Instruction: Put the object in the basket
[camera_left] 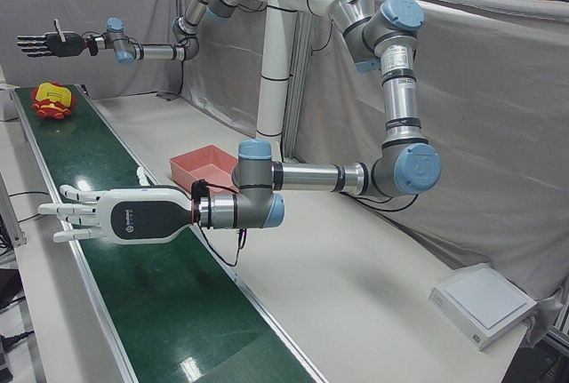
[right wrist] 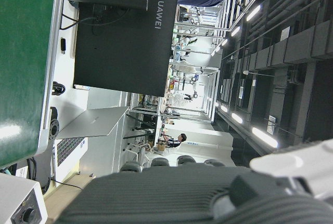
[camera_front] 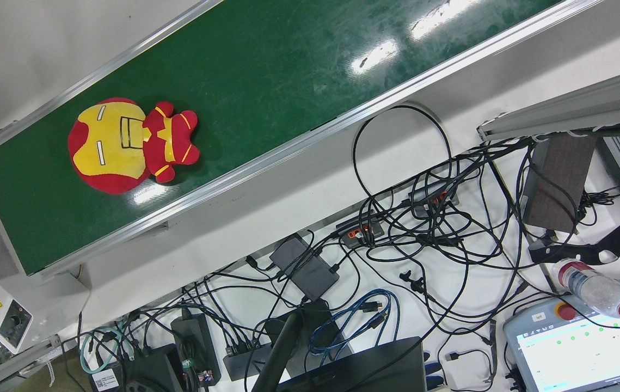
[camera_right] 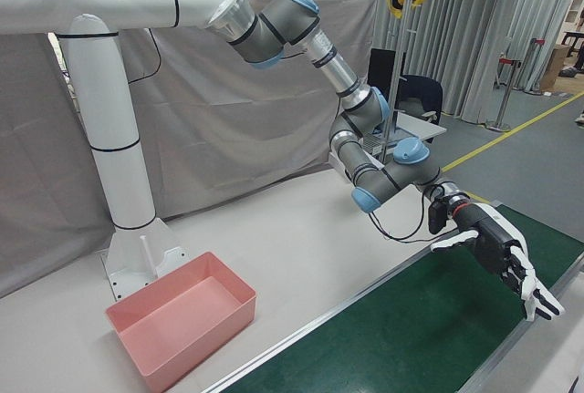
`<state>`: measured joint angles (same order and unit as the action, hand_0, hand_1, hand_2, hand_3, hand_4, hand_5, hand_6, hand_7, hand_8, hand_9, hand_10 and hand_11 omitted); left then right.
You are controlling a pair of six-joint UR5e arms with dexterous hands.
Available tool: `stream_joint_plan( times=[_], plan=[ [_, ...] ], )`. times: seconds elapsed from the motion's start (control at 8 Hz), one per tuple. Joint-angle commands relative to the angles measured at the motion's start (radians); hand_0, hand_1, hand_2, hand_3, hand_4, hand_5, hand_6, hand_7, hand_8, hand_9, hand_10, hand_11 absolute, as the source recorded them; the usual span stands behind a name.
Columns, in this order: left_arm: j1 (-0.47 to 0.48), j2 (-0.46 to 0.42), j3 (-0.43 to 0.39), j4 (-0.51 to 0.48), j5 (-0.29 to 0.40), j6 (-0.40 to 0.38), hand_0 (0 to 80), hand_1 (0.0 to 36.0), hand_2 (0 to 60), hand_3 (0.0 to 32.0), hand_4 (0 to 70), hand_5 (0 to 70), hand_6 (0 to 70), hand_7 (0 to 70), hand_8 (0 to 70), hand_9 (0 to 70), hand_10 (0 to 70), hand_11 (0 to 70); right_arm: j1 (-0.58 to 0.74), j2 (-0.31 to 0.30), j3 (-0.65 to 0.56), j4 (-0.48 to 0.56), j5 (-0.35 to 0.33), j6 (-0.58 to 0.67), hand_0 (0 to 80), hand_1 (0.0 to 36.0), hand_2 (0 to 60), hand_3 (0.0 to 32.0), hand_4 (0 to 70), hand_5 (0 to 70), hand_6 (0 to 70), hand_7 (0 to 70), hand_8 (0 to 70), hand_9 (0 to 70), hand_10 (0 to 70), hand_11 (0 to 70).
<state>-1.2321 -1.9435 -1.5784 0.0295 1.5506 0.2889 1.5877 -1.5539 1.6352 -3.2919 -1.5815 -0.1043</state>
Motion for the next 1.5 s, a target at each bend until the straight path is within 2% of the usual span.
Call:
stream_joint_plan(
  times=[0.0, 1.38],
  plan=[
    [0.005, 0.006, -0.003, 0.006, -0.004, 0.003, 59.5, 22.3, 0.0, 0.0, 13.1, 23.9, 5.1, 4.3, 11.7, 18.2, 0.0, 0.0, 0.000, 0.000, 0.000, 0.000, 0.000, 0.000, 0.0, 0.0, 0.0, 0.0, 0.0, 0.0, 0.0, 0.0, 0.0, 0.0, 0.0, 0.0],
    [0.005, 0.015, -0.015, 0.006, -0.007, 0.000, 59.6, 21.7, 0.0, 0.0, 12.7, 24.0, 5.0, 4.5, 11.7, 18.2, 0.0, 0.0, -0.002, 0.002, 0.002, 0.000, 0.000, 0.000, 0.0, 0.0, 0.0, 0.0, 0.0, 0.0, 0.0, 0.0, 0.0, 0.0, 0.0, 0.0]
  ],
)
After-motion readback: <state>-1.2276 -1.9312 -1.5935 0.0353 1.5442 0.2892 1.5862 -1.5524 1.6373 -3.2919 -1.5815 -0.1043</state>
